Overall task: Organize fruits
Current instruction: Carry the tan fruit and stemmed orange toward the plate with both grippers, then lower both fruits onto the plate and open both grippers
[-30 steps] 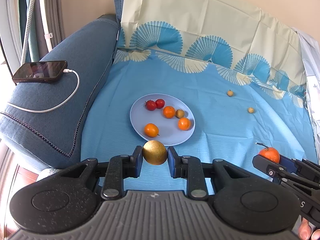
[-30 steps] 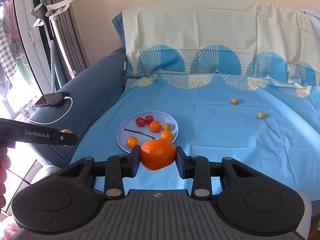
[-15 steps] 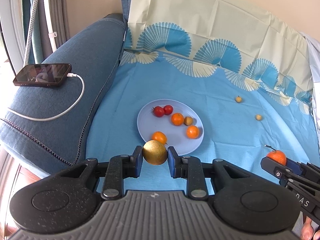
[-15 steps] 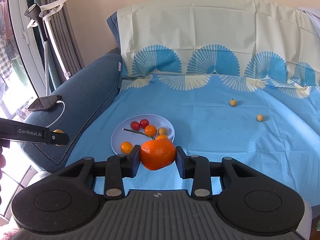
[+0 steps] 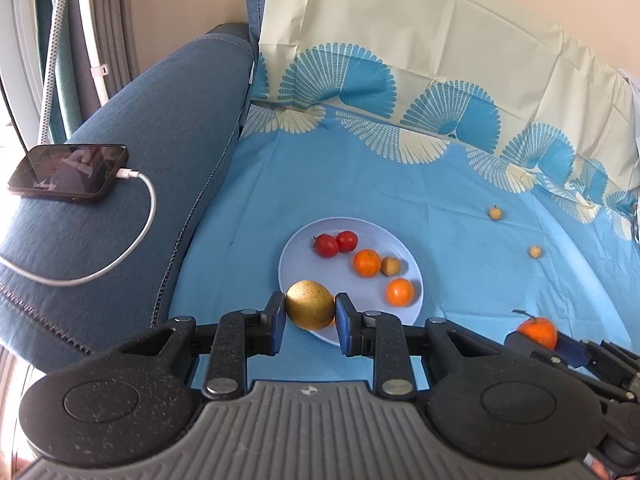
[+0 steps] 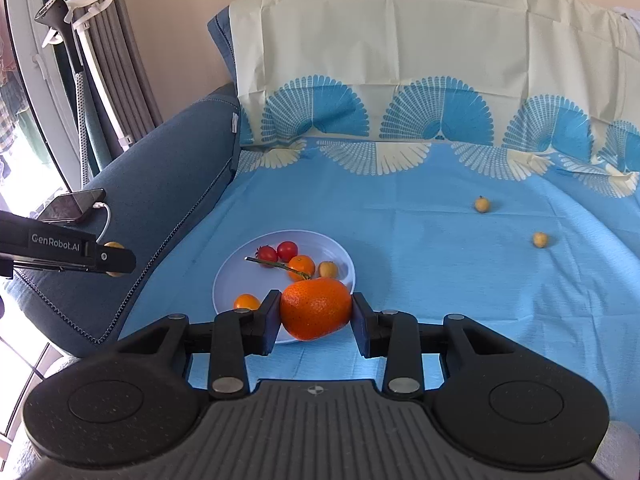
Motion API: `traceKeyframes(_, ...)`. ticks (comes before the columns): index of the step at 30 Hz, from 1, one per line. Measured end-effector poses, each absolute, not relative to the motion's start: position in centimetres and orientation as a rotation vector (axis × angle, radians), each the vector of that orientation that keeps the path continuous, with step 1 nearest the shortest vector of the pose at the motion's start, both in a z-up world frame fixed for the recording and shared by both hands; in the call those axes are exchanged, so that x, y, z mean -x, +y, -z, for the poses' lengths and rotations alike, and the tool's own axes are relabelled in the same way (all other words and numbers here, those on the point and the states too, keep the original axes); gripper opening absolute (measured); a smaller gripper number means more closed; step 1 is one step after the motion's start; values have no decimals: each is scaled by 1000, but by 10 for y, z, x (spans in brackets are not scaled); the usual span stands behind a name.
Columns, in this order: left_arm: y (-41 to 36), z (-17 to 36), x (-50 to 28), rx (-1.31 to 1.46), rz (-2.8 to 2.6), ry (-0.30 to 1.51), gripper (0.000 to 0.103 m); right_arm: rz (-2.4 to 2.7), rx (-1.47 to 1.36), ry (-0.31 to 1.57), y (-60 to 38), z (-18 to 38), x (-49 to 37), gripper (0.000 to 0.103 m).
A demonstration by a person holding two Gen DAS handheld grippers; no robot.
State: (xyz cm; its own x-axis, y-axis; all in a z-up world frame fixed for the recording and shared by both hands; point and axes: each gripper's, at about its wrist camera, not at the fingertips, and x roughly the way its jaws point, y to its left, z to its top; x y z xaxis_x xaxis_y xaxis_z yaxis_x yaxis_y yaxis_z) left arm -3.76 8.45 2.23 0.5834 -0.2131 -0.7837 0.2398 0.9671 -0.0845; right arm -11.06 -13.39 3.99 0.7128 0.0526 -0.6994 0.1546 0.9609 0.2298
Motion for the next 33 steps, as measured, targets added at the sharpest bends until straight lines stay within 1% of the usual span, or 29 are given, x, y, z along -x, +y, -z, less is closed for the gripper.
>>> traceKeyframes(8, 73, 0, -6, -32, 268, 954, 29, 38, -275, 822, -129, -19, 74, 38)
traceKeyframes(19, 46, 49, -60, -69, 265, 1037, 29, -13, -249, 867, -120, 26, 14, 38)
traceKeyframes(32, 23, 107, -101, -178, 247, 1098, 29, -60, -190, 956, -107, 74, -22, 38)
traceKeyframes(33, 22, 109, -103, -178, 254, 1105, 34, -67, -182, 959, -106, 76, -25, 39)
